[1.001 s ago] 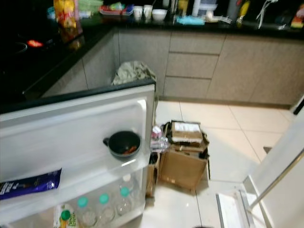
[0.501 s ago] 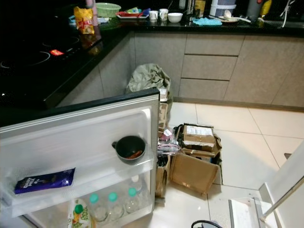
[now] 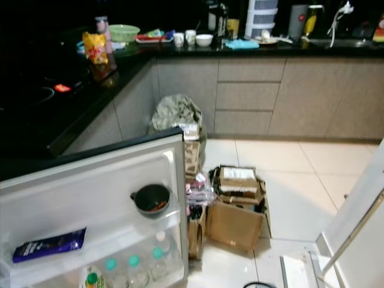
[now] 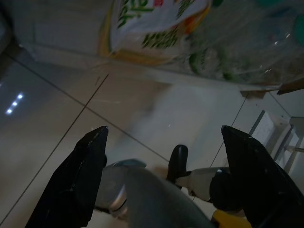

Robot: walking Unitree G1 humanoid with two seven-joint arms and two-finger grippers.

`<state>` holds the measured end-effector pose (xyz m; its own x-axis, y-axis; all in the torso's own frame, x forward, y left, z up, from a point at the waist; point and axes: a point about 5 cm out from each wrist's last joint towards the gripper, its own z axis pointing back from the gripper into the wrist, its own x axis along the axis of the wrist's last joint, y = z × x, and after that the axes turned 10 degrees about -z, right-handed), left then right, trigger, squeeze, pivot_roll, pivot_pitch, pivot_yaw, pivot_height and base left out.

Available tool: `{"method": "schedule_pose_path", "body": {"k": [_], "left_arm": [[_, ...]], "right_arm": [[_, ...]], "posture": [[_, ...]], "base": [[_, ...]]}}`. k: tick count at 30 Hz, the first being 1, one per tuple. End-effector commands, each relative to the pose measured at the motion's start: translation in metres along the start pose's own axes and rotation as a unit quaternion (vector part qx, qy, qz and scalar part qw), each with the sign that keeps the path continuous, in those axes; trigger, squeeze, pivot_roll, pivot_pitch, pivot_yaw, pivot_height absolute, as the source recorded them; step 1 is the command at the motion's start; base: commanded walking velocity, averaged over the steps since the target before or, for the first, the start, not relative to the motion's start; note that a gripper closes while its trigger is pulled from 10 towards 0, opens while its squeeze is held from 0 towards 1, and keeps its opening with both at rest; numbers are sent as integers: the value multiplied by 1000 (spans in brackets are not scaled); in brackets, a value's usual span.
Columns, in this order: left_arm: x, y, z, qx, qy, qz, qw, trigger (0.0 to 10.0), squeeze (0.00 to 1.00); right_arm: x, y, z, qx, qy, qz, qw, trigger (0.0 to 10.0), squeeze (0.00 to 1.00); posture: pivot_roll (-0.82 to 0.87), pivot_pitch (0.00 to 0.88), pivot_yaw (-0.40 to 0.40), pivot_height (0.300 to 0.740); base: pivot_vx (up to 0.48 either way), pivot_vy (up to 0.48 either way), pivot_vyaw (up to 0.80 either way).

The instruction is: Restocking fridge

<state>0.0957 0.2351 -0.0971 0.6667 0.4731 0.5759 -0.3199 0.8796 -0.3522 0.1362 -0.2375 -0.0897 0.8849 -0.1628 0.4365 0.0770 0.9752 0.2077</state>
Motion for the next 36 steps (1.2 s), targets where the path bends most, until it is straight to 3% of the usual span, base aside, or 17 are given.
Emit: {"method": "schedule_pose_path", "body": {"k": [1, 6, 18, 23, 30, 36], "left_arm": [[-6, -1, 2, -3, 10, 1, 1000, 10000, 0], [-7, -2, 1, -5, 14, -5, 1000, 10000, 0], [-12, -21, -7, -25, 30, -42, 998, 10000, 0], [-2, -18, -12, 41, 20, -52, 998, 10000, 0], [4, -25, -19, 53, 26, -87, 994, 10000, 0], [9, -27, -22, 63, 23, -109, 992, 10000, 0]], "right_arm": [[-1, 3, -1, 13, 6, 0, 1000, 10000, 0], [-2, 3, -1, 15, 8, -2, 1000, 10000, 0], [-14, 6, -2, 8, 45, 8, 999, 10000, 0], [-12, 8, -3, 5, 44, 3, 999, 10000, 0], [-9, 8, -5, -33, 27, 8, 999, 10000, 0], [-6, 9, -5, -24, 11, 4, 1000, 10000, 0]], "posture": [[-85, 0, -2, 740], [-87, 0, -2, 740], [-87, 0, -4, 740], [-81, 0, 6, 740], [-84, 0, 5, 740], [-84, 0, 4, 740]], "base": [[0, 0, 0], [0, 0, 0], [0, 0, 0], [0, 0, 0], [0, 0, 0], [0, 0, 0]]}}
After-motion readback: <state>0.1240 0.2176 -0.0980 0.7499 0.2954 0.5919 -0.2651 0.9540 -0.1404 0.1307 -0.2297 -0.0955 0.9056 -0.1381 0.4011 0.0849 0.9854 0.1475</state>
